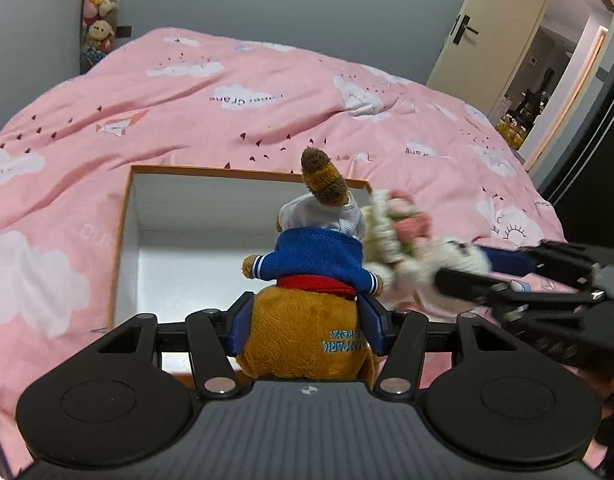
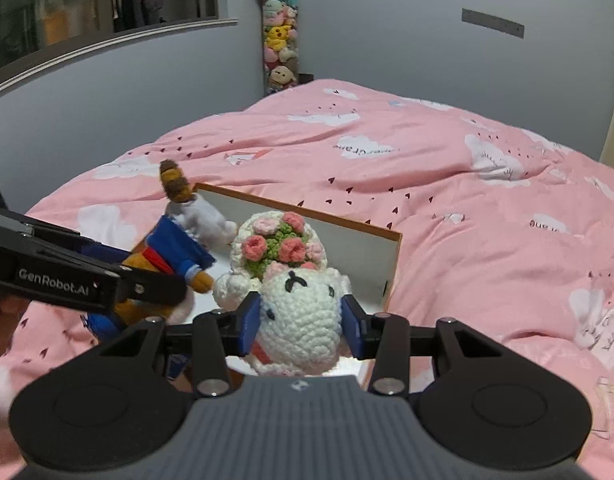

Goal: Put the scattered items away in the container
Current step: 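Carry both plushes into the box and open both tools to release them, then grasp the pink-green pompom with the left tool while the right tool grasps the orange crocheted fruit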

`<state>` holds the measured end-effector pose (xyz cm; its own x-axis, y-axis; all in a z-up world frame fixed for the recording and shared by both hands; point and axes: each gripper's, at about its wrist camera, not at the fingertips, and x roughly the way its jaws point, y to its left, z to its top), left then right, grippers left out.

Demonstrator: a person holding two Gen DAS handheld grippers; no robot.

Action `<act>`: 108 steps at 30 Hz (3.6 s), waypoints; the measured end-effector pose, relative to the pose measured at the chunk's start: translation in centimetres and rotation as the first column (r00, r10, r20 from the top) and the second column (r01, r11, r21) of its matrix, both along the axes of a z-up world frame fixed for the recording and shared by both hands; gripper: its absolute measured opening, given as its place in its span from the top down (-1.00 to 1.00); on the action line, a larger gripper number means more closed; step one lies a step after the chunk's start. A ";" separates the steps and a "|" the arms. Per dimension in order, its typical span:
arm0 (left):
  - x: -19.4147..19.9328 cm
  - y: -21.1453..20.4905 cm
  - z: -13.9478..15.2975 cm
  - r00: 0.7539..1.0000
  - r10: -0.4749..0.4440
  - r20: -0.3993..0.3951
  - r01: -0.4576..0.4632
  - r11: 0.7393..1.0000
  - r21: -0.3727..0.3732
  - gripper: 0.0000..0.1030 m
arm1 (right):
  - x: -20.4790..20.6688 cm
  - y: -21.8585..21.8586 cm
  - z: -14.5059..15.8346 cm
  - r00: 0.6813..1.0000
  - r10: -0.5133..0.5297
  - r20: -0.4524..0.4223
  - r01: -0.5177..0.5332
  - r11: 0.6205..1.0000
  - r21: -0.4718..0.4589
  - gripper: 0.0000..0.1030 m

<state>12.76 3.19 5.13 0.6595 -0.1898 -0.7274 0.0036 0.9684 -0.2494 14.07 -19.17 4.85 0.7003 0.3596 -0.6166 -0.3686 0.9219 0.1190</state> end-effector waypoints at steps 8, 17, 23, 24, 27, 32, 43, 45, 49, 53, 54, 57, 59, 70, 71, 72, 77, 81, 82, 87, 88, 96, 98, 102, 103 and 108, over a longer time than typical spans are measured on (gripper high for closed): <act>3.9 -0.8 -2.3 0.999 0.046 -0.022 -0.044 0.996 0.083 -0.24 | 3.3 2.0 -4.2 0.995 -0.090 -0.041 0.086 0.993 -0.077 0.11; 7.5 0.4 -6.7 0.984 0.066 -0.164 -0.065 0.998 0.010 -0.24 | 4.5 2.8 -7.3 0.988 -0.127 -0.082 0.114 0.982 -0.149 0.10; 8.5 0.7 -9.2 0.966 0.048 -0.254 -0.061 0.997 -0.043 -0.24 | 5.2 2.9 -8.6 0.984 -0.141 -0.111 0.124 0.981 -0.151 0.12; 8.6 0.8 -9.5 0.963 0.046 -0.266 -0.062 0.997 -0.054 -0.25 | 5.2 2.9 -8.7 0.984 -0.142 -0.107 0.125 0.980 -0.153 0.12; 9.0 0.8 -10.3 0.954 0.035 -0.299 -0.061 0.995 -0.077 -0.26 | 5.2 2.9 -8.8 0.983 -0.144 -0.113 0.125 0.980 -0.155 0.12; 9.3 0.8 -11.1 0.946 0.018 -0.325 -0.052 0.994 -0.096 -0.30 | 4.8 2.6 -8.8 0.979 -0.124 -0.161 0.101 0.984 -0.147 0.06; 9.1 1.9 -11.2 0.942 -0.008 -0.334 -0.040 0.990 -0.134 -0.33 | 4.4 1.4 -8.6 0.963 -0.083 -0.256 0.069 0.996 -0.063 -0.04; 8.9 2.1 -11.0 0.941 -0.005 -0.337 -0.044 0.990 -0.137 -0.34 | 4.4 1.5 -8.5 0.962 -0.082 -0.260 0.065 0.995 -0.072 0.09; 8.7 2.4 -10.8 0.940 -0.009 -0.340 -0.042 0.989 -0.143 -0.31 | 4.2 1.9 -8.9 0.966 -0.062 -0.251 0.035 0.993 -0.112 0.13; 9.0 2.7 -11.3 0.935 0.006 -0.355 -0.074 0.981 -0.178 -0.27 | 4.6 2.4 -9.9 0.968 -0.079 -0.239 0.046 0.989 -0.142 0.16; 9.2 2.8 -11.5 0.934 0.010 -0.357 -0.087 0.976 -0.199 -0.26 | 4.7 2.5 -10.0 0.969 -0.086 -0.232 0.050 0.986 -0.157 0.16; 10.0 2.4 -12.2 0.930 0.007 -0.368 -0.113 0.957 -0.268 -0.25 | 5.2 2.7 -10.1 0.966 -0.091 -0.244 0.052 0.985 -0.163 0.13; 10.2 1.6 -12.2 0.936 0.007 -0.353 -0.104 0.961 -0.256 -0.26 | 5.1 2.4 -9.6 0.962 -0.078 -0.262 0.042 0.989 -0.142 0.12; 8.8 2.1 -9.9 0.945 -0.034 -0.324 -0.028 0.982 -0.187 -0.34 | 2.9 0.1 -6.9 0.977 -0.088 -0.194 0.073 0.994 -0.082 -0.07; 8.6 2.3 -9.7 0.946 -0.038 -0.322 -0.024 0.982 -0.186 -0.34 | 2.8 0.0 -6.9 0.978 -0.088 -0.191 0.073 0.994 -0.083 -0.07; 8.3 2.5 -9.5 0.946 -0.044 -0.321 -0.018 0.982 -0.187 -0.26 | 2.8 0.0 -7.0 0.978 -0.088 -0.191 0.074 0.994 -0.082 -0.07; 8.7 2.3 -10.7 0.926 -0.057 -0.372 -0.014 0.982 -0.186 0.22 | 2.4 0.1 -7.2 0.980 -0.085 -0.180 0.072 0.994 -0.076 -0.07; 9.0 1.9 -12.5 0.917 -0.054 -0.395 -0.032 0.978 -0.207 0.24 | 1.9 -0.1 -7.2 0.980 -0.084 -0.179 0.075 0.995 -0.061 -0.07; 9.0 1.7 -12.6 0.917 -0.062 -0.394 -0.026 0.976 -0.215 0.24 | 1.9 -0.2 -7.2 0.980 -0.087 -0.182 0.077 0.995 -0.058 -0.07; 8.9 1.2 -12.3 0.919 -0.067 -0.387 -0.008 0.982 -0.191 0.24 | 1.6 -0.2 -7.4 0.980 -0.093 -0.177 0.085 0.995 -0.050 -0.08; 8.7 1.2 -12.0 0.923 -0.065 -0.380 -0.005 0.983 -0.182 0.24 | 1.5 -0.2 -7.3 0.980 -0.095 -0.177 0.089 0.995 -0.044 -0.08; 5.0 1.1 -6.8 0.969 -0.104 -0.224 0.079 0.990 -0.118 0.12 | -0.4 -1.5 -5.6 0.985 -0.095 -0.144 0.096 0.995 0.006 -0.16; 3.6 1.0 -5.7 0.972 -0.141 -0.189 0.120 0.986 -0.115 0.08 | -1.0 -2.0 -5.2 0.986 -0.087 -0.146 0.089 0.996 0.009 -0.16; 0.6 0.7 -4.2 0.967 -0.196 -0.161 0.186 0.980 -0.074 0.08 | -2.1 -3.1 -4.7 0.985 -0.067 -0.162 0.068 0.998 0.001 -0.14; 0.0 0.6 -4.0 0.966 -0.202 -0.161 0.195 0.979 -0.061 0.08 | -2.4 -3.2 -4.8 0.984 -0.059 -0.168 0.058 0.998 -0.011 -0.13; -2.9 0.5 -4.1 0.957 -0.226 -0.184 0.231 0.973 0.005 -0.04 | -3.0 -3.6 -5.6 0.979 -0.044 -0.198 0.030 0.997 -0.076 0.01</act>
